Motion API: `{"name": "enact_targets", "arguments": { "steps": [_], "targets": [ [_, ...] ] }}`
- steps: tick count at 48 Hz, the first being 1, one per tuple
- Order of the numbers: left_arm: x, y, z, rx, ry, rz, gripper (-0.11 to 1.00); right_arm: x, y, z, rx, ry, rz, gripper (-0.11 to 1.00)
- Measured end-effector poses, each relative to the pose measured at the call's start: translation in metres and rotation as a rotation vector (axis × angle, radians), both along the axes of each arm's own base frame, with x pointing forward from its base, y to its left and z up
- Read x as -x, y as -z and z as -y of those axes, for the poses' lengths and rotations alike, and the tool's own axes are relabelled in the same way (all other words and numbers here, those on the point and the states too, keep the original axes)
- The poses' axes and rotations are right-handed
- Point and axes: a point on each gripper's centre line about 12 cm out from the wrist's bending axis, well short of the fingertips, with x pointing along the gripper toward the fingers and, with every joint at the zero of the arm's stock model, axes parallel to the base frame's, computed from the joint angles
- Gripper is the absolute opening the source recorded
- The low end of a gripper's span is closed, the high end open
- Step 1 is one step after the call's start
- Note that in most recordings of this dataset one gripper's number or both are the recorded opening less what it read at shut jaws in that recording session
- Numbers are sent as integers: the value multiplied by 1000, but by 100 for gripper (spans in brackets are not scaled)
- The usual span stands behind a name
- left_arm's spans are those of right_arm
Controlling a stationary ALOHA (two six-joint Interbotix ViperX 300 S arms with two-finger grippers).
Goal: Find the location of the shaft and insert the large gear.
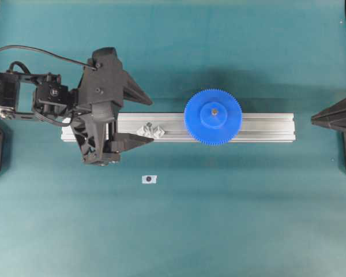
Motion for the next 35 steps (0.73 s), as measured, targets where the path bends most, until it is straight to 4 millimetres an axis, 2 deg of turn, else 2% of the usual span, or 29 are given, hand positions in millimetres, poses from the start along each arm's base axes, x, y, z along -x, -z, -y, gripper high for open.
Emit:
{"name": "enact_targets", "arguments": {
  "steps": [13, 35],
  "targets": [
    [-3, 7, 1, 0, 2, -20, 91, 0, 1, 0, 0, -2, -2, 7],
    [-3, 7, 1, 0, 2, -20, 91, 0, 0, 0, -2, 0, 0, 7]
  ]
}}
